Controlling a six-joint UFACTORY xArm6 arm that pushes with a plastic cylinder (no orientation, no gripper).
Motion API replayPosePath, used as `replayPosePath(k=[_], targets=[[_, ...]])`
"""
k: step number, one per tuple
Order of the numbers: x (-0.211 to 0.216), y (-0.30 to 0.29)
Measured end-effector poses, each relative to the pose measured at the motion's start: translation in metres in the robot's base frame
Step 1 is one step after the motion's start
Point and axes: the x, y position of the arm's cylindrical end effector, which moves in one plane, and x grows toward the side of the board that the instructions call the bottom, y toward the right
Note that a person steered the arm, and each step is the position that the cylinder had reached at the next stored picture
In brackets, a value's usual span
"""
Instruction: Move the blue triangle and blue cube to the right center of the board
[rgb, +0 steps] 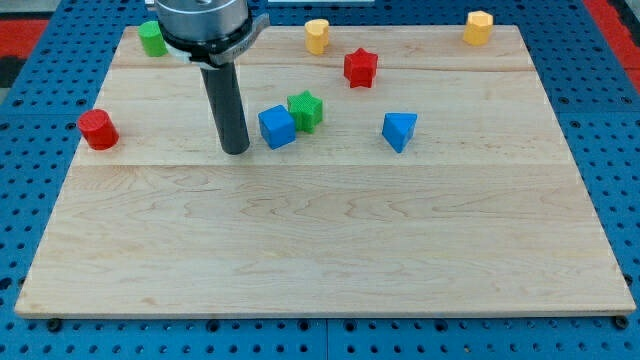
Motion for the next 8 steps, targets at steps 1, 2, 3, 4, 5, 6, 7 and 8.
replayPosePath(k=[1, 2, 3, 4, 5, 6, 7, 8], targets=[[-0.019, 0.035], [-0.029, 0.084], [-0.035, 0.123], [-0.036, 0.150], [-0.028, 0.155], [-0.005, 0.156], [0.002, 0.165], [0.002, 0.194]])
